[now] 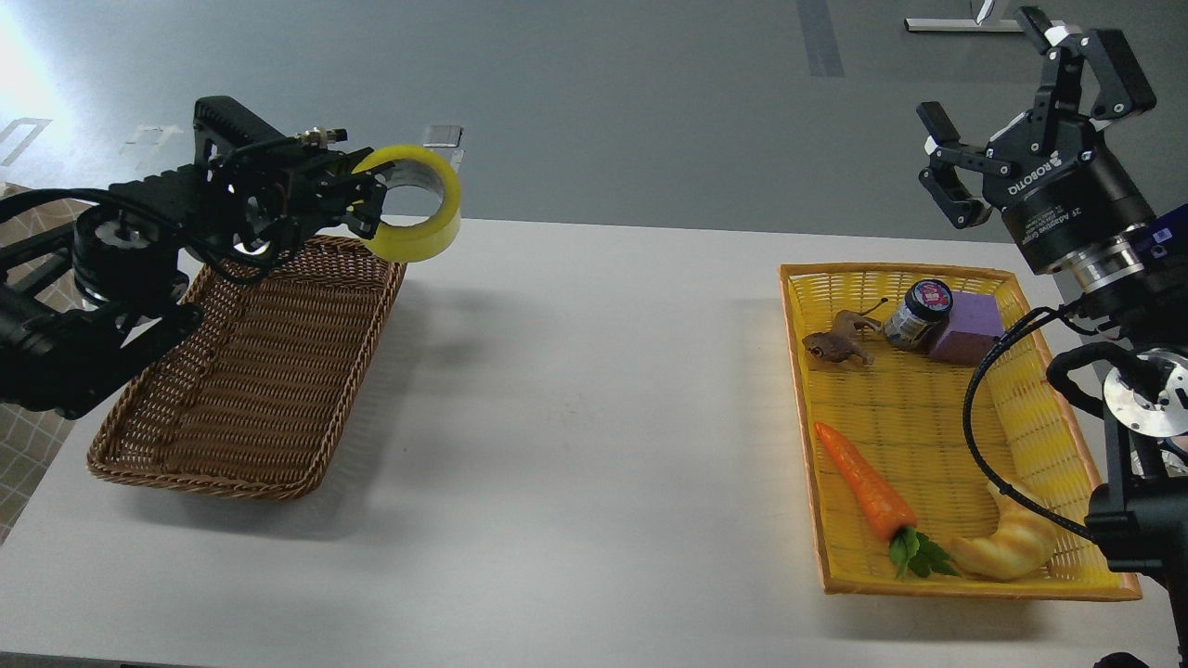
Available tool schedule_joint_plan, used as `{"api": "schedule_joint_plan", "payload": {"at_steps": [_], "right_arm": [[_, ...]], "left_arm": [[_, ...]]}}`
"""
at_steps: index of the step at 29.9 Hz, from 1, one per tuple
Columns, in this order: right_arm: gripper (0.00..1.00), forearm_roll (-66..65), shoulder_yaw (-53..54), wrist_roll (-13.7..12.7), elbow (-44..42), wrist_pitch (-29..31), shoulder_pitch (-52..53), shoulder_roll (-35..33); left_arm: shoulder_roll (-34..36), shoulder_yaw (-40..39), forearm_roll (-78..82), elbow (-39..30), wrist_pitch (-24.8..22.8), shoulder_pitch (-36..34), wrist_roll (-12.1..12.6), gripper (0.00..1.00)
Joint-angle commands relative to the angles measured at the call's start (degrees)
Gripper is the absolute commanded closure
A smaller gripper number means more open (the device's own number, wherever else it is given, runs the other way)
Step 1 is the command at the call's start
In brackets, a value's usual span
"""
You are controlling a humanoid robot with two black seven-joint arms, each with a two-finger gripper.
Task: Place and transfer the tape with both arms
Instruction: 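Lift the tape roll and carry it over the wicker basket, then lower the tape roll into the basket and open the left gripper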
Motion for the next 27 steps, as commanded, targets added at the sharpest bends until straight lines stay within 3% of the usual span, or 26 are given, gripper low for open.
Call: {"api": "schedule_joint_plan", "payload": {"at_steps": [1, 6, 11, 15, 27], "right_arm": [[0.00, 0.0, -0.2, 0.0, 0.1, 0.0, -0.1, 0.0], [0.00, 0.0, -0.5, -0.1, 0.1, 0.1, -0.5, 0.0], [0.00, 0.0, -0.6, -0.1, 0.1, 0.1, -0.5, 0.1], [0.00, 0.0, -0.7, -0.2, 0.1, 0.1, -0.5, 0.2], [0.00, -0.1, -0.8, -0.3, 0.1, 0.1, -0.4, 0.0]], "left_arm": [[4.2, -0.1, -1.7, -0.3, 0.3, 2.1, -0.7, 0.97], [8.2, 0.0, -7.6, -0.9, 1.0, 7.4, -1.1, 0.97], [8.8, 0.1, -8.6, 1.4, 5.1, 12.8, -1.8, 0.96], [8.7, 0.1, -11.3, 3.6, 5.4, 14.3, -3.4, 0.96], [7.6, 0.1, -14.1, 7.2, 9.5, 18.6, -3.5, 0.86]]}}
